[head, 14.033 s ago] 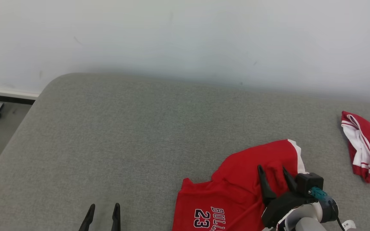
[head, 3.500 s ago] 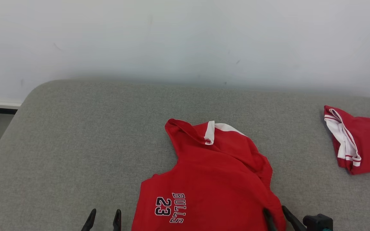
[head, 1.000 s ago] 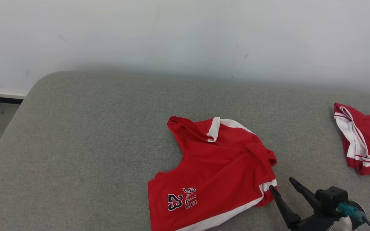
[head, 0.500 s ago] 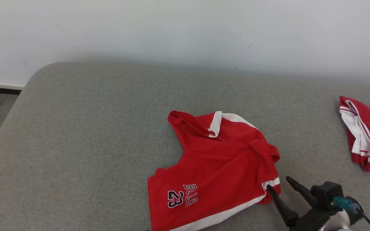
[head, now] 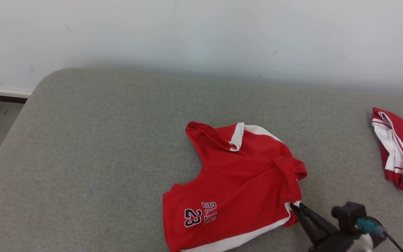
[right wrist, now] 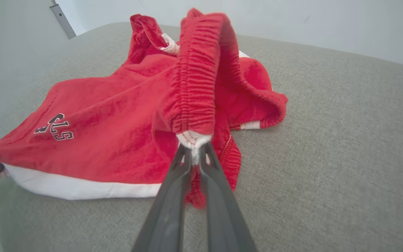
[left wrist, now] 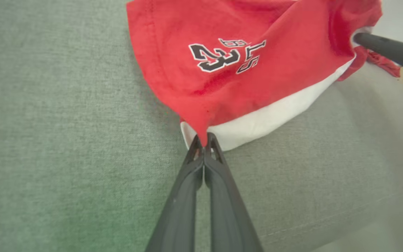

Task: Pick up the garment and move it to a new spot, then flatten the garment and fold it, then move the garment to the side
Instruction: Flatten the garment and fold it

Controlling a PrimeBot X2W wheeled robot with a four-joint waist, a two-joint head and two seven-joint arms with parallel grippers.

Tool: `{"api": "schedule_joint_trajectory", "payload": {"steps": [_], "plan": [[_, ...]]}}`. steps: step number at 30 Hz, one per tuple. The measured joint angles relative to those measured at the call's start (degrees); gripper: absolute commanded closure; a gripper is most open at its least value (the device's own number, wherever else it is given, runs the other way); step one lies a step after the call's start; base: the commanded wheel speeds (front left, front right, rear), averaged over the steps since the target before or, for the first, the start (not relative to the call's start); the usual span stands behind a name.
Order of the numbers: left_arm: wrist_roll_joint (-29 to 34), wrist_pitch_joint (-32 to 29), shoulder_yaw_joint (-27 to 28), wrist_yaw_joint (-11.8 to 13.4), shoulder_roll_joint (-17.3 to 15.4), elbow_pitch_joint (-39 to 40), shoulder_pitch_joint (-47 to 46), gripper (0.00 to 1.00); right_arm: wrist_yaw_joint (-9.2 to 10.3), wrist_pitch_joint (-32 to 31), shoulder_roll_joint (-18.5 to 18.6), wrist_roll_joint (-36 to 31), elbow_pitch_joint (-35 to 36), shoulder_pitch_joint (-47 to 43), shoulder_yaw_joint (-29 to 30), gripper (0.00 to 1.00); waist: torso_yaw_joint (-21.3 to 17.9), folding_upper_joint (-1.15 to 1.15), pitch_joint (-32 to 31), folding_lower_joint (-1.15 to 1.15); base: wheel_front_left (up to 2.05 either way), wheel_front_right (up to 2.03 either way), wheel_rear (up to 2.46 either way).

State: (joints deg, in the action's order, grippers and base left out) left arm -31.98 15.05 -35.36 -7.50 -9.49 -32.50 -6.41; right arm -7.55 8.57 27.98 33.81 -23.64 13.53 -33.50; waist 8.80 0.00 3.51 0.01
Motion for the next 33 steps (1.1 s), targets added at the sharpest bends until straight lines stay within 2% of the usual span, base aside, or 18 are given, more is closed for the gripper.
{"api": "schedule_joint_trajectory", "payload": {"steps": [4,7,14,20,24,28,33], "plan": [[-0.04,0.01,1.55,-0.01,-1.35,5.98,2.13,1.00,-0.01,1.42,2.31,2.56,4.74,-4.01,-0.38,1.00,0.29,0.00,-1.54,0.00,0.00,0.00,0.00],[0.70,0.00,4.66,0.00,-4.00,11.96,6.09,1.00,0.00,0.71,5.54,4.11,11.07,-7.88,0.88,1.00,0.11,0.00,-2.85,-0.01,0.00,0.00,0.00],[2.23,0.00,7.36,0.00,-8.73,19.15,5.43,1.00,0.00,-2.77,7.37,7.13,20.93,-11.05,2.76,1.00,-1.32,-0.01,-3.89,-0.01,0.00,0.00,0.00],[0.69,0.01,5.25,-0.01,-17.34,20.74,-5.39,1.00,0.00,-5.75,8.53,10.99,26.54,-8.65,4.11,1.00,-2.68,0.00,-3.61,-0.01,0.00,0.00,0.00],[-3.63,-0.14,2.41,-0.01,-21.92,21.56,-15.37,1.00,0.00,-7.65,8.53,12.65,28.44,-4.66,6.06,1.00,-3.76,0.00,-2.38,-0.01,0.00,0.00,0.00],[-8.69,-2.69,-1.21,-0.01,-26.29,22.08,-28.28,1.00,0.00,-10.09,6.38,14.52,28.15,3.18,9.89,1.00,-4.67,0.00,0.25,-0.01,0.00,0.00,0.00],[-15.18,-6.92,-5.57,-0.04,-29.92,19.29,-47.45,1.00,0.00,-15.70,2.60,16.99,25.94,16.80,13.86,1.00,-5.63,0.00,5.01,0.00,0.00,0.00,0.00]]}}
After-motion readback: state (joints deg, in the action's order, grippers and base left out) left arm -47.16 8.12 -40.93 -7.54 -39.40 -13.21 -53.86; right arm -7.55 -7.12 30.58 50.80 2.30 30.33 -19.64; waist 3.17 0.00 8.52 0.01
